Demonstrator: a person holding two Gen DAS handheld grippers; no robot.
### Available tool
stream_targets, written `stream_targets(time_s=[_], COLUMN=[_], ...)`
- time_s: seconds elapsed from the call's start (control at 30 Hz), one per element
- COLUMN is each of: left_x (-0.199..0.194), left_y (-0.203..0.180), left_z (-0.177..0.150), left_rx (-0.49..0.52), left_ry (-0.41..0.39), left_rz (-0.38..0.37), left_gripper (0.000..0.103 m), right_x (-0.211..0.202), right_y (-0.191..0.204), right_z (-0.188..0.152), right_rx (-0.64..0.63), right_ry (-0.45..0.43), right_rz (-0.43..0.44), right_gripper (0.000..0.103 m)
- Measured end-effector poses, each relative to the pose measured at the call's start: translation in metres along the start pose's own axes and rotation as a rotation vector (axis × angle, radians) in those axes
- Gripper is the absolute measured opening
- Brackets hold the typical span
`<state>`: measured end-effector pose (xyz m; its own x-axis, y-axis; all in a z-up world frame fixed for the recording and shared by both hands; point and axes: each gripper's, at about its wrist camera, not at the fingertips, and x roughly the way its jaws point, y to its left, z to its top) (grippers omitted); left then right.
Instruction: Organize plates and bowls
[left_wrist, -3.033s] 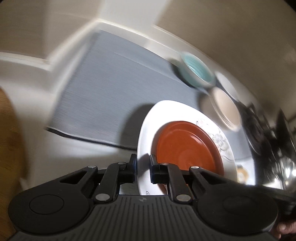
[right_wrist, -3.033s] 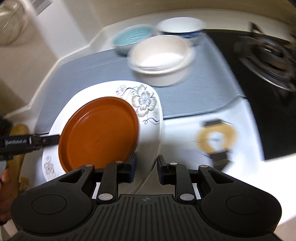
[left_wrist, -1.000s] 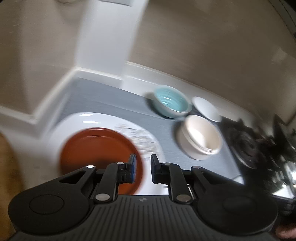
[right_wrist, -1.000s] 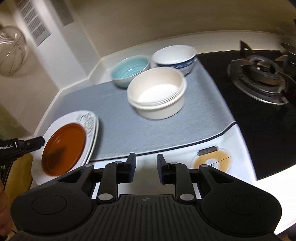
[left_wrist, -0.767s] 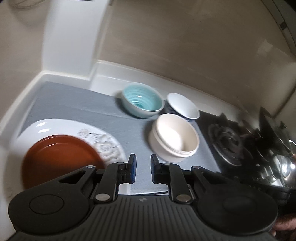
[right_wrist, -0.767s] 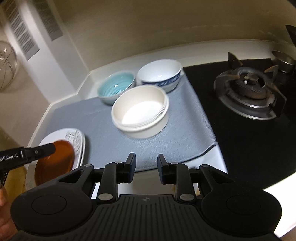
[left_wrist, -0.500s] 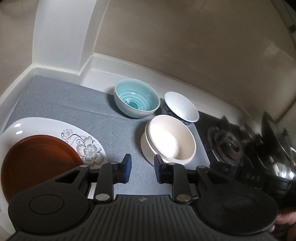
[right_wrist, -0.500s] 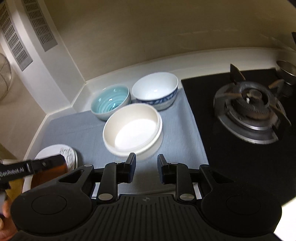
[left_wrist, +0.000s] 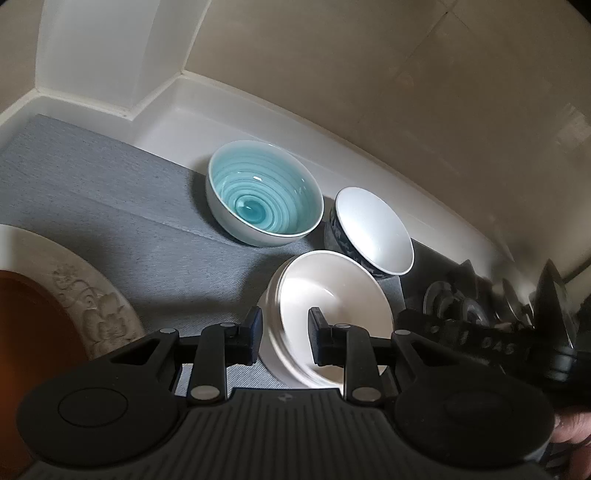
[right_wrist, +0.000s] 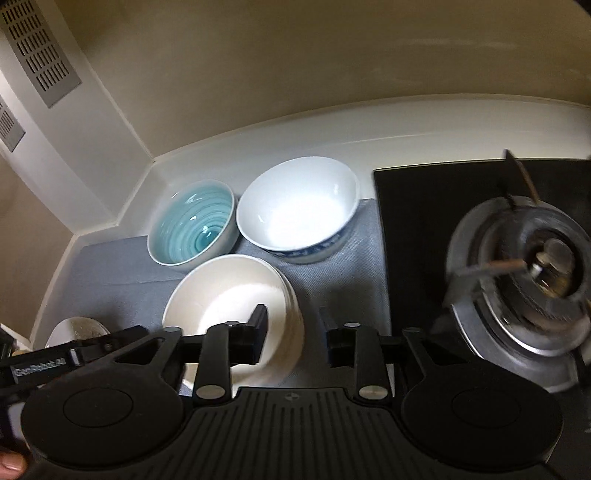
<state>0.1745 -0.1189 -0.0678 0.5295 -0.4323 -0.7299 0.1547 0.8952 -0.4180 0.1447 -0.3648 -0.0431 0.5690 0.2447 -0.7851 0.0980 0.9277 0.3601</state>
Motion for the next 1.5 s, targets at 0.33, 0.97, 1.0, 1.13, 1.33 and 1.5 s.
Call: stream_targets(time_s=[0.33, 0.97, 1.0, 1.13, 1.33, 1.5], left_x=[0.014, -0.061, -0.060, -0.062, -0.060, -0.059], left_y=[-0.006, 0.008, 0.007, 0.007, 0.008, 0.001], left_z=[-0.008, -0.099, -0.102, -0.101, -0.093, -0.098], left_rx=[-0.018, -0.062, -0.058, -0.047, -0.031, 0.011], left_ry=[0.004, 0.085, 0.097, 0.097, 0.095, 0.109], left_rz=[0.045, 0.036, 0.036, 0.044, 0.039, 0.034], left_gripper=[0.020, 0.018, 0.018, 0.020, 0.020, 0.019], right_x=[0.032, -0.033, -0.035, -0.032, -0.031, -0.025], right_y=[-0.001, -0.007, -0.008, -0.010, -0.013, -0.012], right_z=[0.007, -0.069, -0.072, -0.078, -0.074, -0.075], right_rx=[-0.066, -0.212, -0.218, -0.244, -0.226, -0.219], right_ry=[0.112, 0.290, 0.298, 0.341, 0.310, 0.309], right_rz=[0.060, 0.243, 0.251, 0.267, 0.216, 0.227], right_gripper=[0.029, 0.020, 0.021, 0.025, 0.029, 0.029])
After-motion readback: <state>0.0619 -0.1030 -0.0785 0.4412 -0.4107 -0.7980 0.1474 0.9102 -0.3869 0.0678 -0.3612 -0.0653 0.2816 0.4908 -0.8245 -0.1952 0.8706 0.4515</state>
